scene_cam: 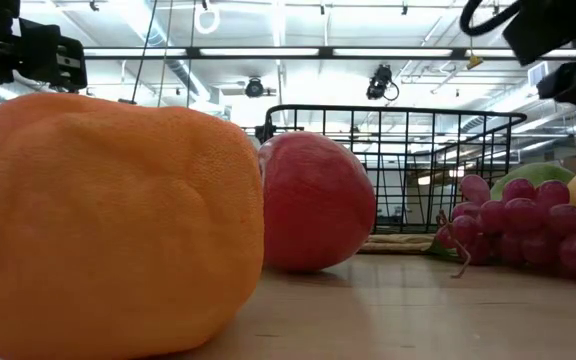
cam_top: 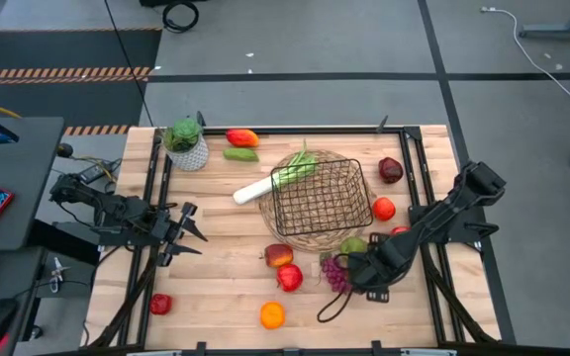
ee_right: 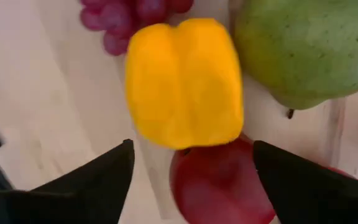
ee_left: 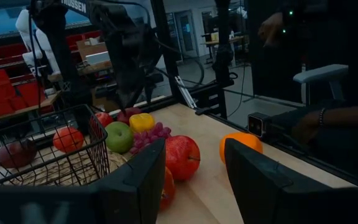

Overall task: Build produce basket
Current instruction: Put the bell pepper into the wire basket

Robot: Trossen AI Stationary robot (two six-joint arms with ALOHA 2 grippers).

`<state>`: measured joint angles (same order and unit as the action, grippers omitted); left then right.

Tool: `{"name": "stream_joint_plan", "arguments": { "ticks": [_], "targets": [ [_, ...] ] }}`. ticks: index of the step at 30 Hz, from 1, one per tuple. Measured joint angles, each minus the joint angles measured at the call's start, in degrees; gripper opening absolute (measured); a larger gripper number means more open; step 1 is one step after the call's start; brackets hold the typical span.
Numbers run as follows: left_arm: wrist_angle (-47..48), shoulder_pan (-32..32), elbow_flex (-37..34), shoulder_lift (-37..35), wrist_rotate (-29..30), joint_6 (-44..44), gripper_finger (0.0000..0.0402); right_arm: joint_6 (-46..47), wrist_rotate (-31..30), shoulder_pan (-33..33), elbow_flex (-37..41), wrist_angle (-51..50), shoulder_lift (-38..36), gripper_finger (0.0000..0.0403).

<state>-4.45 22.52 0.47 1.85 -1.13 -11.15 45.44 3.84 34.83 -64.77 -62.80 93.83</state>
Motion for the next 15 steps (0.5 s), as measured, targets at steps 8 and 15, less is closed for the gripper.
{"name": "stream_joint_plan", "arguments": {
  "ticks": [8, 15],
  "targets": [
    [0.0, 0.0, 0.0, 0.0, 0.0, 0.0, 0.0172, -1.1, -6.0, 0.2, -4.5, -5.4, 0.6, 0.0330],
    [0.0, 0.0, 0.0, 0.0, 0.0, 0.0, 0.0172, -4.0, -13.7, 1.9, -12.8, -6.9, 0.8, 0.0317]
  ]
}}
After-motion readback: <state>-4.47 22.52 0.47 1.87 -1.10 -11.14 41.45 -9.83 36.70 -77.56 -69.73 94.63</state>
